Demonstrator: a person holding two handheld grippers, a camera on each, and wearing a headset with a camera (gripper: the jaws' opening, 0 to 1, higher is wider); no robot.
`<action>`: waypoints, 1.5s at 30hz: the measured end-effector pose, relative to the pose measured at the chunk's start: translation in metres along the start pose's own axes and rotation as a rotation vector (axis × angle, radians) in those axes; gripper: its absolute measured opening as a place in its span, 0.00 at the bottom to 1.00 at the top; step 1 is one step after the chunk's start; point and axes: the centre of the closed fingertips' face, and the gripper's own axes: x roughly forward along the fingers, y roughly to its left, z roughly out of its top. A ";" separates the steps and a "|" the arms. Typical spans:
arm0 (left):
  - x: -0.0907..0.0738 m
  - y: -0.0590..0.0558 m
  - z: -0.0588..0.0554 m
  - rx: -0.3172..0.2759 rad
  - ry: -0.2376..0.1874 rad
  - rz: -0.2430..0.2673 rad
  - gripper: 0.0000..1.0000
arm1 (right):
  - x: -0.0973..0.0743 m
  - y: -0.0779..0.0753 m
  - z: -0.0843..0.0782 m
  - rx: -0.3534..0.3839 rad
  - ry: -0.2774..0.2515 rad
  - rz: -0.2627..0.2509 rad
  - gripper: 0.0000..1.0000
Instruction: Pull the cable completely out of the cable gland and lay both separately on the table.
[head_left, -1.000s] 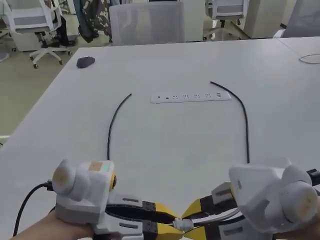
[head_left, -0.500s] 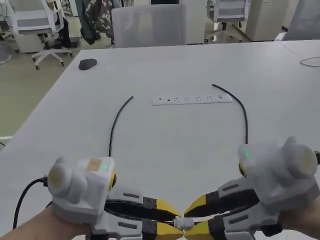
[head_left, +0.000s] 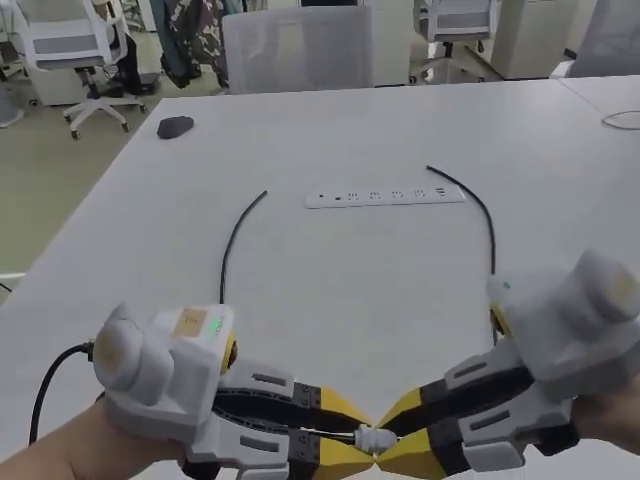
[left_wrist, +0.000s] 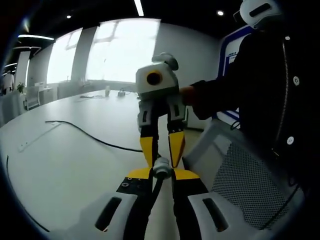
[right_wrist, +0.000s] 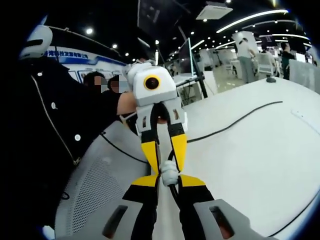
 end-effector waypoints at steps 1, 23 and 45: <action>0.000 0.000 0.000 0.002 0.001 -0.001 0.15 | 0.000 0.000 0.001 0.000 -0.006 -0.002 0.08; 0.004 0.008 0.007 -0.196 -0.023 0.020 0.15 | -0.005 0.000 0.006 -0.389 0.022 -0.178 0.06; 0.002 0.013 0.015 -0.232 -0.072 0.038 0.15 | -0.014 -0.010 0.010 -0.554 0.081 -0.273 0.08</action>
